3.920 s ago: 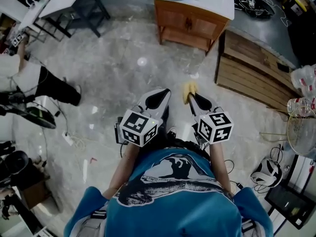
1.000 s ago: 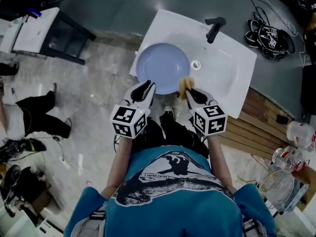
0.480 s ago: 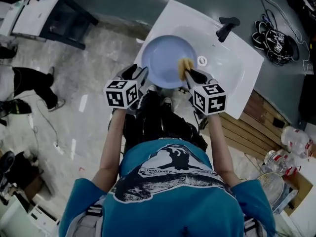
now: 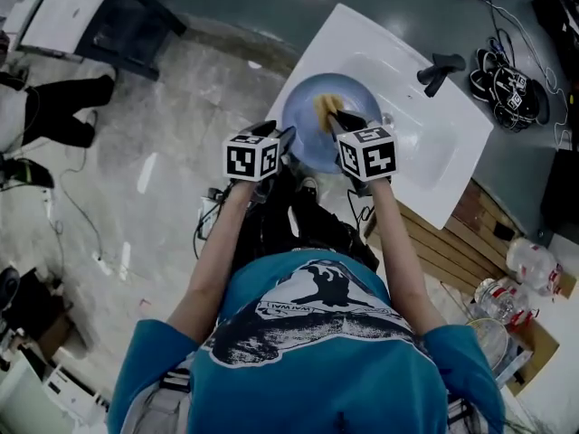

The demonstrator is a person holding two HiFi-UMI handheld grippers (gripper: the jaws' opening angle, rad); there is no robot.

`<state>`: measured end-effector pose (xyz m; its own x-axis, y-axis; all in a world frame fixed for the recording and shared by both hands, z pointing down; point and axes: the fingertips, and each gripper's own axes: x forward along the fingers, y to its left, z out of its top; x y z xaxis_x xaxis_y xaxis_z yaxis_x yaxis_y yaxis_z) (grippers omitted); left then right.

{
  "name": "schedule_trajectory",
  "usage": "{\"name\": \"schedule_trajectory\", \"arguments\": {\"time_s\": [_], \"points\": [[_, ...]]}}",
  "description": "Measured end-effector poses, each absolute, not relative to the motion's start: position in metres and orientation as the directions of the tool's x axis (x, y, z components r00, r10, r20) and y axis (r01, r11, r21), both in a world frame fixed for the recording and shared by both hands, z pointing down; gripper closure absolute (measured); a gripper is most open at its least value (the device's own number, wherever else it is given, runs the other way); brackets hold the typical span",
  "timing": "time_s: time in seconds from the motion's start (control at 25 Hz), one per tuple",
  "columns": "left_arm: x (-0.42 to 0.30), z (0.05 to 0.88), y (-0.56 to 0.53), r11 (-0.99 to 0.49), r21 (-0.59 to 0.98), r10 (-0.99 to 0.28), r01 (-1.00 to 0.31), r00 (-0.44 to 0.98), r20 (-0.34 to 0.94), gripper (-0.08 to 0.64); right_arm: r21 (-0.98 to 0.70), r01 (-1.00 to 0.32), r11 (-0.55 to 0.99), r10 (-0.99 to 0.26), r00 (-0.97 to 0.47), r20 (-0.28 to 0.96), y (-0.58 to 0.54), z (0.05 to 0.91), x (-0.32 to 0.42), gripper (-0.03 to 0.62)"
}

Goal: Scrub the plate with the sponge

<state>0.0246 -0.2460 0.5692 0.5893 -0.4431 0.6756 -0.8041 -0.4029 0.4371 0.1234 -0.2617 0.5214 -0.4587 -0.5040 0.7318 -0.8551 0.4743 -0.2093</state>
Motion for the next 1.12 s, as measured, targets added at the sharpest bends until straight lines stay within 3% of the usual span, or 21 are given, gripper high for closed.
{"name": "schedule_trajectory", "arguments": {"time_s": [0.36,0.56,1.12], "points": [[0.039,0.588,-0.243,-0.345,0.568,-0.38,-0.747,0.665,0.643,0.429,-0.141,-0.833,0.536,-0.382,-0.388,0.839,-0.279,0.568,0.081,0.561],[0.041,0.59,-0.244,-0.326,0.608,-0.374,-0.724,0.689,0.621,0.448,-0.134,-0.841,0.524,-0.373,-0.368,0.852,-0.279,0.581,0.073,0.561],[0.034,0.591,-0.251,-0.058,0.69,-0.53,-0.722,0.608,0.592,0.509,-0.121,-0.893,0.434,-0.414,-0.317,0.853,-0.288,0.582,0.109,0.561]]}}
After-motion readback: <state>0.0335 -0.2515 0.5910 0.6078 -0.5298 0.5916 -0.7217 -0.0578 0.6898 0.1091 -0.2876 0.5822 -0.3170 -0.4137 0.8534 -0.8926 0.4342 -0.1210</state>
